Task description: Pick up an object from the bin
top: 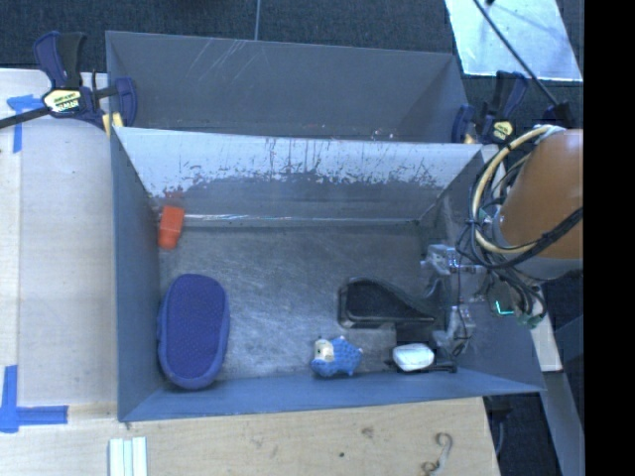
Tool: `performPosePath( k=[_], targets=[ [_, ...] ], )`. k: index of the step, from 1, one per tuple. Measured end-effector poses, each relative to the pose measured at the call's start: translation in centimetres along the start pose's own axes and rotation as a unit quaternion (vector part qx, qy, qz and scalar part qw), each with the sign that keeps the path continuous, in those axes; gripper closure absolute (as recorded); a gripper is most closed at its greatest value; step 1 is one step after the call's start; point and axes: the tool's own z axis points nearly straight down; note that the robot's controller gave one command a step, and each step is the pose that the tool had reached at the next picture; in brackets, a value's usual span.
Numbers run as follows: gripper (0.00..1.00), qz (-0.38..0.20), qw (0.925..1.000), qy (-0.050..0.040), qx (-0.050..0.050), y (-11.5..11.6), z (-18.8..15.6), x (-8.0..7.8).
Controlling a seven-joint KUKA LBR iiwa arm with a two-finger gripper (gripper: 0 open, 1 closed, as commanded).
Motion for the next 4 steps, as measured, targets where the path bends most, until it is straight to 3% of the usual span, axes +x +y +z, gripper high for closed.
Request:
performPosePath(
  k=[1,2,3,4],
  targets=[
    [0.00,0.056,0.9984,-0.0023,0.000,-1.4,10.3,-0.4],
    [0.00,-0.060,0.9982,-0.0057,0.001,-1.5,6.9,-0.9],
    [0.00,-0.036,0.9994,-0.0029,0.000,-1.3,6.9,0.5],
    [0.00,0.131,0.9914,-0.0013,-0.001,-1.8,10.0,-0.3]
  ],
)
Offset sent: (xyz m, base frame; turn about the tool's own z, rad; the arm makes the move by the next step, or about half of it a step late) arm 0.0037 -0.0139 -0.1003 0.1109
